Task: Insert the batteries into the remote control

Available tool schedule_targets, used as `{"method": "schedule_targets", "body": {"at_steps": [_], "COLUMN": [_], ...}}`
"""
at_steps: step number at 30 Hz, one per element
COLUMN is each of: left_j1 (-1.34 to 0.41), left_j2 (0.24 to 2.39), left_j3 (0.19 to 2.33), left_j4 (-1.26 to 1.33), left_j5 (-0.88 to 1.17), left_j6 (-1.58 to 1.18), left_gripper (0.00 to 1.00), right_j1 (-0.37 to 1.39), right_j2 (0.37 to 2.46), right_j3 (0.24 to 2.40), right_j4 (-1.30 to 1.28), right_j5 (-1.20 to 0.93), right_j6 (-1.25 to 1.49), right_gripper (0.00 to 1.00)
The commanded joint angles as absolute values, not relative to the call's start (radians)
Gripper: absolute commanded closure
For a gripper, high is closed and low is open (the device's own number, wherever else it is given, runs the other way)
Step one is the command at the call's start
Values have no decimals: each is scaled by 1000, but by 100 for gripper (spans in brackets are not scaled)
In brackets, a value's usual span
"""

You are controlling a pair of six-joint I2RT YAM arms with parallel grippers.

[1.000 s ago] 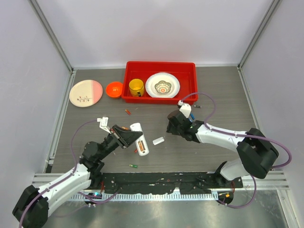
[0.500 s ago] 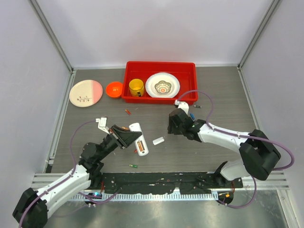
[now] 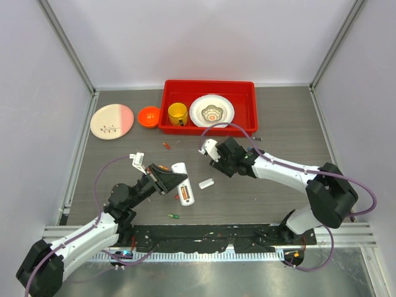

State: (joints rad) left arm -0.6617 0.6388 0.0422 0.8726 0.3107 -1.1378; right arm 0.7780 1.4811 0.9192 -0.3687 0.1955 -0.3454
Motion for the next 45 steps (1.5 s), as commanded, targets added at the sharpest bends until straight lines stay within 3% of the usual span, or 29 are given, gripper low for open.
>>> {"method": "schedule_targets", "body": {"at_steps": [1, 17, 20, 23, 24, 26, 27, 28, 35, 40, 42, 43, 45], "left_j1": [-667, -678, -678, -678, -680, -681, -681, -681, -687, -687, -687, -687, -687], "left_j2": [626, 655, 655, 667, 669, 678, 681, 686, 709, 695, 695, 696, 703], "left_j3": [-41, -28, -29, -28, -28, -26, -25, -20, -8, -12, -12, -12, -11], "left_j4": [948, 956, 956, 956, 956, 956, 956, 954, 954, 936, 925, 923, 922], "left_j5": [321, 324, 319, 322, 324, 325, 325, 328, 345, 311, 296, 293, 287], "left_j6": [-1150, -1152, -1152, -1152, -1152, -1154, -1157, -1160, -1158, -1154, -1151, -1152, -1157], "left_gripper": [100, 100, 100, 100, 100, 100, 100, 100, 100, 100, 100, 100, 100], "right_j1": [766, 673, 663, 661, 660, 661, 661, 661, 660, 637, 574, 540, 441], "right_j2": [1419, 1483, 1451, 1428, 1418, 1413, 1410, 1408, 1384, 1312, 1296, 1292, 1310], "right_j3": [825, 828, 802, 772, 767, 759, 759, 762, 825, 919, 943, 934, 907], "right_j4": [-298, -339, -316, -293, -287, -278, -275, -272, -268, -92, -74, -46, 39], "right_j5": [52, -265, -261, -247, -241, -236, -232, -227, -171, 135, 176, 176, -54], "right_j6": [-632, -707, -690, -678, -672, -657, -650, -640, -551, -144, 227, 332, 566], "right_gripper": [99, 97, 87, 70, 58, 42, 25, 15, 12, 11, 11, 11, 11]}}
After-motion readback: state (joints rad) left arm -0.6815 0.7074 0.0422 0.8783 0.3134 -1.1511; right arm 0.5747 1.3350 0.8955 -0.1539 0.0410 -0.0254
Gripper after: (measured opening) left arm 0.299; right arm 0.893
